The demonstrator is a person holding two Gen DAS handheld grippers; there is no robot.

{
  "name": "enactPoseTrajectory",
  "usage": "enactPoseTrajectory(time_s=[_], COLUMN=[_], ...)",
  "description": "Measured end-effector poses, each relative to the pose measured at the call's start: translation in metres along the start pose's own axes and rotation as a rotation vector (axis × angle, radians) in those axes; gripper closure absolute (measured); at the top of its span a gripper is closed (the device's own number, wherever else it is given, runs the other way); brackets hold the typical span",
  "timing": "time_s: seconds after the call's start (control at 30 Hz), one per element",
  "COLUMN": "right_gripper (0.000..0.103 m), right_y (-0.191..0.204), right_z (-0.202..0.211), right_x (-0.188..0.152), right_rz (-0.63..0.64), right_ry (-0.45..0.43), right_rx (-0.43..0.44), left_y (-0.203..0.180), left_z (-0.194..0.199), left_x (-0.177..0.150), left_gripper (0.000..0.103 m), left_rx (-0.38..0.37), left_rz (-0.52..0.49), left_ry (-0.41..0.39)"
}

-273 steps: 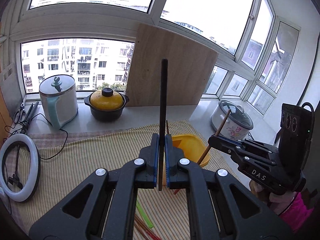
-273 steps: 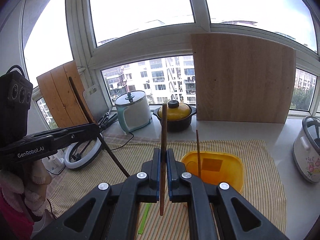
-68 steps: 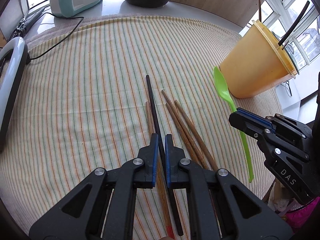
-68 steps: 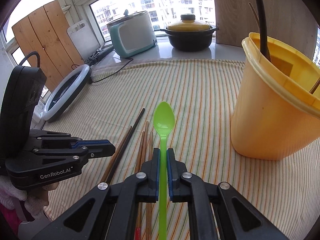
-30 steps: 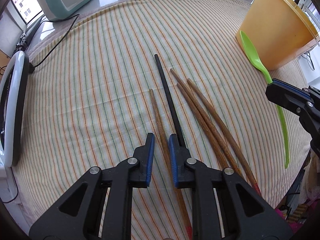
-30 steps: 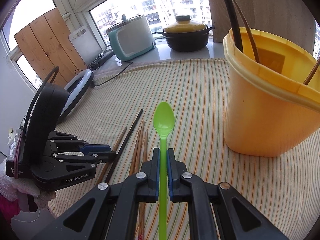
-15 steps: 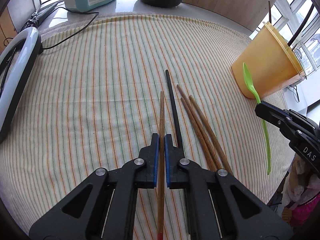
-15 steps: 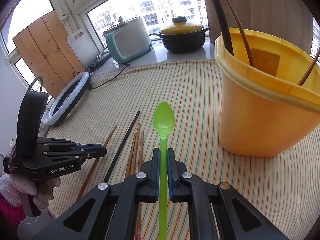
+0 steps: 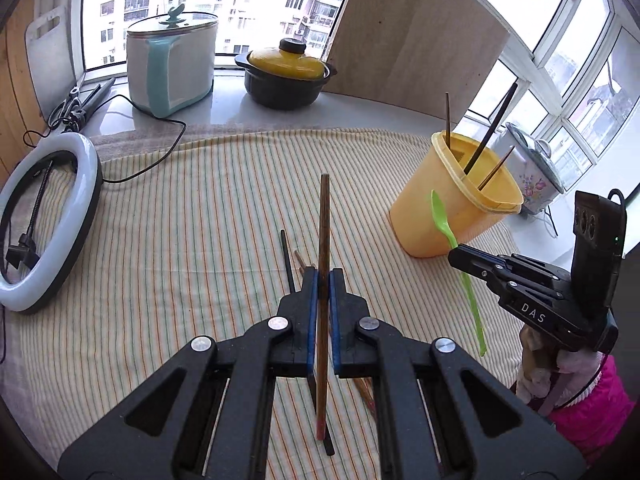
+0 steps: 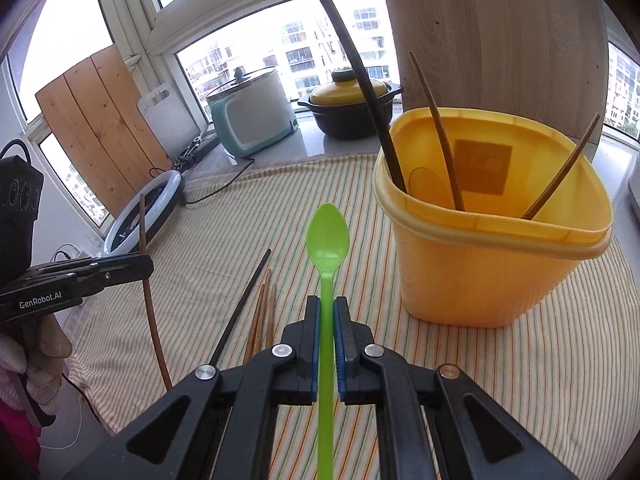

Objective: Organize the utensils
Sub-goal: 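Lift and carry the wooden chopstick and green spoon over the yellow container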

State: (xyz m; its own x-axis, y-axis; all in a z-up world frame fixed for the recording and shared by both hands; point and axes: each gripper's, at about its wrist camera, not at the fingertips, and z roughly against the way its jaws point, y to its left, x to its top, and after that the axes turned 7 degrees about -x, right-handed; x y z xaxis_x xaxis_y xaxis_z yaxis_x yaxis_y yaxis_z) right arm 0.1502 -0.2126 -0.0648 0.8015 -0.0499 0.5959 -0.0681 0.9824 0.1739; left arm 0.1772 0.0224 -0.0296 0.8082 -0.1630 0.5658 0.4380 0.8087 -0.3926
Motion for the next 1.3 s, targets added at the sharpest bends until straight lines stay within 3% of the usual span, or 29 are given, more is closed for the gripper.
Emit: enactPoseTrajectory(time_s=[0.7, 0.97, 1.3], right_gripper=[0.099, 0.099, 0.099], right_y=[-0.046, -0.069, -0.082], right_z=[0.069, 0.080, 0.082], right_x=[0.030, 0.049, 0.079], right_rz=[-0.055, -0.075, -0.085], right_ry=[-0.185, -0.223, -0.270], right_rx=[-0.024, -0.064, -0.087], left_y=[-0.098, -0.125, -0.144], left_z=[0.028, 0.039, 0.042], left_x=[0.049, 0.076, 0.110], left_gripper=[0.100, 0.100, 0.100], left_rx=[-0.124, -0.172, -0.178], left_rz=[-0.194, -0.206, -0.207], left_ry=[-0.100, -0.162, -0.231])
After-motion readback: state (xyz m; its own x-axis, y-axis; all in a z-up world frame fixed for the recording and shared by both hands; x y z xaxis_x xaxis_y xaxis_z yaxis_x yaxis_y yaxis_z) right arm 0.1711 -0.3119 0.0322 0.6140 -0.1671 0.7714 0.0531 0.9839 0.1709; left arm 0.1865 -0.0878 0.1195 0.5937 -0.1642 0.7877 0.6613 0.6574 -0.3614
